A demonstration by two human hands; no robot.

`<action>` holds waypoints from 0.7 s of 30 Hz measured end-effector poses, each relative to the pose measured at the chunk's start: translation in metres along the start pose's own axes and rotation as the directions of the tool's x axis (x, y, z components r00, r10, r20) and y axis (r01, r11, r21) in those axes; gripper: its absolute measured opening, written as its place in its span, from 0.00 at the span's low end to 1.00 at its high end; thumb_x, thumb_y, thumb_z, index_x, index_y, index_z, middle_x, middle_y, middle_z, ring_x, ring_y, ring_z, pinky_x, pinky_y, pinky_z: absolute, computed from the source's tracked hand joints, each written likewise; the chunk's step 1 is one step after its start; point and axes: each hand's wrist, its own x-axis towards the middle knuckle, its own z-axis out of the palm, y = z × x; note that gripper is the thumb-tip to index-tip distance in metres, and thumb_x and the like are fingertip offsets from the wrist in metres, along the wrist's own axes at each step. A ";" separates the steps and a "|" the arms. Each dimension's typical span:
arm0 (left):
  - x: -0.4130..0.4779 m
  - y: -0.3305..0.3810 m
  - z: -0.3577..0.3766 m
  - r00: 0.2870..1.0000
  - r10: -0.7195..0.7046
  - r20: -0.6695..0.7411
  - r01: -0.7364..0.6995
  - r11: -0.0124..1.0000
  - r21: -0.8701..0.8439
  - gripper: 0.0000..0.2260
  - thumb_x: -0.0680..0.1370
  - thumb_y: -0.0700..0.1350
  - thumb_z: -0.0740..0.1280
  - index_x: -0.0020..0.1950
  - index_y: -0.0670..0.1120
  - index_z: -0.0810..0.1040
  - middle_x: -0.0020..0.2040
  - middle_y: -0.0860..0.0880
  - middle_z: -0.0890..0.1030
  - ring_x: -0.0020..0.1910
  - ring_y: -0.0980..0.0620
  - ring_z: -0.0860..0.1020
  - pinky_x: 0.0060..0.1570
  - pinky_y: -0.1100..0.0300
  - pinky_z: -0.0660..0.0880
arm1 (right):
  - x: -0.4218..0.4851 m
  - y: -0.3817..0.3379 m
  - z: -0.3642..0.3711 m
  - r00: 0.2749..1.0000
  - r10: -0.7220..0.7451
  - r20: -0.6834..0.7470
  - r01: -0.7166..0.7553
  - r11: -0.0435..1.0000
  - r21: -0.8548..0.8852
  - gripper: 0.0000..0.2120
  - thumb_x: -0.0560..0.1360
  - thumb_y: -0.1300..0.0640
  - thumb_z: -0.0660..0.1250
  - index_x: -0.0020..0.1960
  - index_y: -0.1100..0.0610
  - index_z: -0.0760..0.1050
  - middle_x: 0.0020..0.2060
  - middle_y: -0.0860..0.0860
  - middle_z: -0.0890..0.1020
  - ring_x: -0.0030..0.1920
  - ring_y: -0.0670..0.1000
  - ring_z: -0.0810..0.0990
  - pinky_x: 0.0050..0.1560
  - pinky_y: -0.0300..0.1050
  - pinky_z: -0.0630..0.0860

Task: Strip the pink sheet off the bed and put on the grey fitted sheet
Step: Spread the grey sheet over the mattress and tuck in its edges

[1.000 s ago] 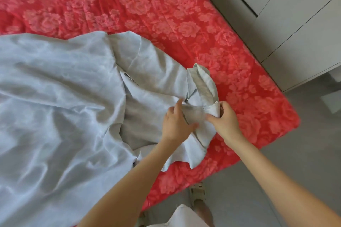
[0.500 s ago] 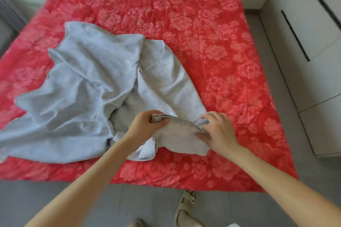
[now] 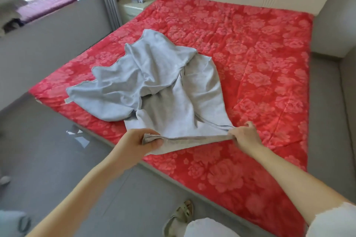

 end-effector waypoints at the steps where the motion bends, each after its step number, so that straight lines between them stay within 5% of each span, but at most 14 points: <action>1: -0.015 -0.001 0.010 1.000 -0.016 -0.021 0.016 1.000 -0.007 0.06 0.74 0.42 0.71 0.40 0.53 0.83 0.36 0.51 0.82 0.37 0.58 0.78 0.42 0.62 0.73 | -0.008 0.008 -0.007 0.999 -0.014 -0.032 0.014 1.000 0.010 0.12 0.62 0.57 0.53 0.30 0.50 0.75 0.23 0.51 0.78 0.25 0.51 0.78 0.44 0.47 0.62; 3: -0.043 -0.001 0.029 0.996 -0.058 -0.071 0.052 0.996 -0.079 0.05 0.74 0.42 0.71 0.40 0.51 0.83 0.36 0.50 0.81 0.40 0.55 0.77 0.44 0.59 0.72 | -0.020 0.022 -0.030 0.986 -0.075 -0.148 0.069 0.997 -0.041 0.14 0.64 0.59 0.53 0.35 0.55 0.78 0.27 0.53 0.80 0.27 0.53 0.79 0.41 0.48 0.60; 9: -0.099 0.036 0.067 0.968 -0.104 -0.229 0.039 0.961 -0.273 0.03 0.74 0.41 0.71 0.40 0.47 0.83 0.38 0.48 0.79 0.42 0.53 0.76 0.48 0.56 0.72 | -0.058 0.041 -0.108 0.894 -0.278 -0.351 0.210 0.953 -0.221 0.10 0.64 0.66 0.50 0.30 0.58 0.68 0.22 0.53 0.70 0.22 0.52 0.66 0.38 0.44 0.46; 14: -0.125 0.087 0.127 0.983 -0.080 -0.163 0.048 0.980 -0.191 0.06 0.75 0.42 0.70 0.39 0.48 0.83 0.37 0.49 0.79 0.40 0.53 0.76 0.48 0.54 0.75 | -0.094 0.091 -0.142 0.866 -0.340 -0.366 0.243 0.926 -0.288 0.10 0.64 0.67 0.50 0.30 0.58 0.68 0.21 0.53 0.70 0.22 0.53 0.69 0.37 0.46 0.46; 17: -0.137 0.124 0.175 0.993 -0.112 -0.041 0.103 0.979 -0.178 0.09 0.74 0.45 0.71 0.36 0.43 0.79 0.33 0.48 0.72 0.36 0.52 0.71 0.41 0.59 0.72 | -0.140 0.138 -0.154 0.872 -0.387 -0.300 0.280 0.897 -0.343 0.11 0.62 0.67 0.50 0.30 0.58 0.68 0.21 0.53 0.70 0.21 0.53 0.70 0.38 0.45 0.44; 21: -0.153 0.166 0.282 0.974 -0.174 0.147 0.175 0.985 0.003 0.07 0.73 0.47 0.71 0.38 0.46 0.79 0.33 0.53 0.76 0.35 0.56 0.75 0.41 0.59 0.74 | -0.208 0.232 -0.146 0.824 -0.531 -0.197 0.397 0.789 -0.469 0.13 0.57 0.73 0.54 0.28 0.56 0.68 0.21 0.51 0.68 0.20 0.52 0.68 0.37 0.46 0.46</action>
